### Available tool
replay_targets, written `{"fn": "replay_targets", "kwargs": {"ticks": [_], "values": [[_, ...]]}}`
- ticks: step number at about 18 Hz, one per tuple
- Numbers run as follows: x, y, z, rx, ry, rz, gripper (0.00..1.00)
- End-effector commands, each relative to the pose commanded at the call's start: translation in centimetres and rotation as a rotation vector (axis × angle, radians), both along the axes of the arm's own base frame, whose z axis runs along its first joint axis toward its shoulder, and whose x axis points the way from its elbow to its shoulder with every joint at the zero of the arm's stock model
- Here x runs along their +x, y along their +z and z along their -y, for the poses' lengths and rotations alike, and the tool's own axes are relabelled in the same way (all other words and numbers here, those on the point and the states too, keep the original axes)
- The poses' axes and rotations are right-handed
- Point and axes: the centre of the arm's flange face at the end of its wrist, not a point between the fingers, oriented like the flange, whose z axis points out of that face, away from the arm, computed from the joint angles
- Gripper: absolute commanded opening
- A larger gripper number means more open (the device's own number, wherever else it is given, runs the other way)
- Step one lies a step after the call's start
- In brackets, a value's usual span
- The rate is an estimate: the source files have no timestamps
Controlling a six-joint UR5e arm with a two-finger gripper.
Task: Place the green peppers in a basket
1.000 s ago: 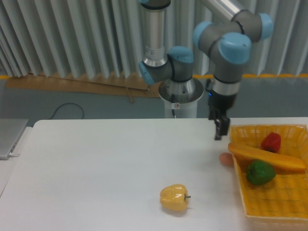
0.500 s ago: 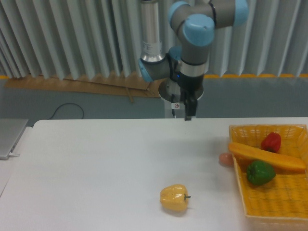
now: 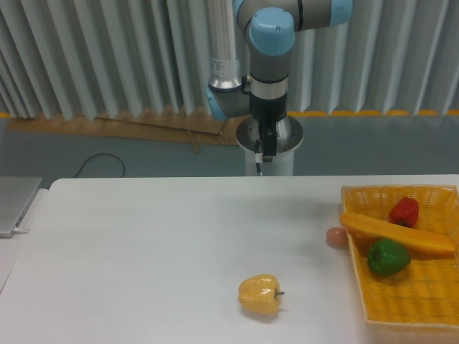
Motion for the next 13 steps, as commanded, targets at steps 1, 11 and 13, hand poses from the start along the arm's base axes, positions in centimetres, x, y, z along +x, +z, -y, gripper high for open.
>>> {"fn": "replay_targets", "kwargs": {"ticks": [1, 11, 13], "values": [[0.1, 0.1, 0.0, -0.003, -0.002, 0.001, 1.0], [-0.3, 1.5, -1.4, 0.094, 0.012, -0.015, 1.0], [-0.4, 1.6, -1.6, 0.114, 0.012, -0.023, 1.0]]}}
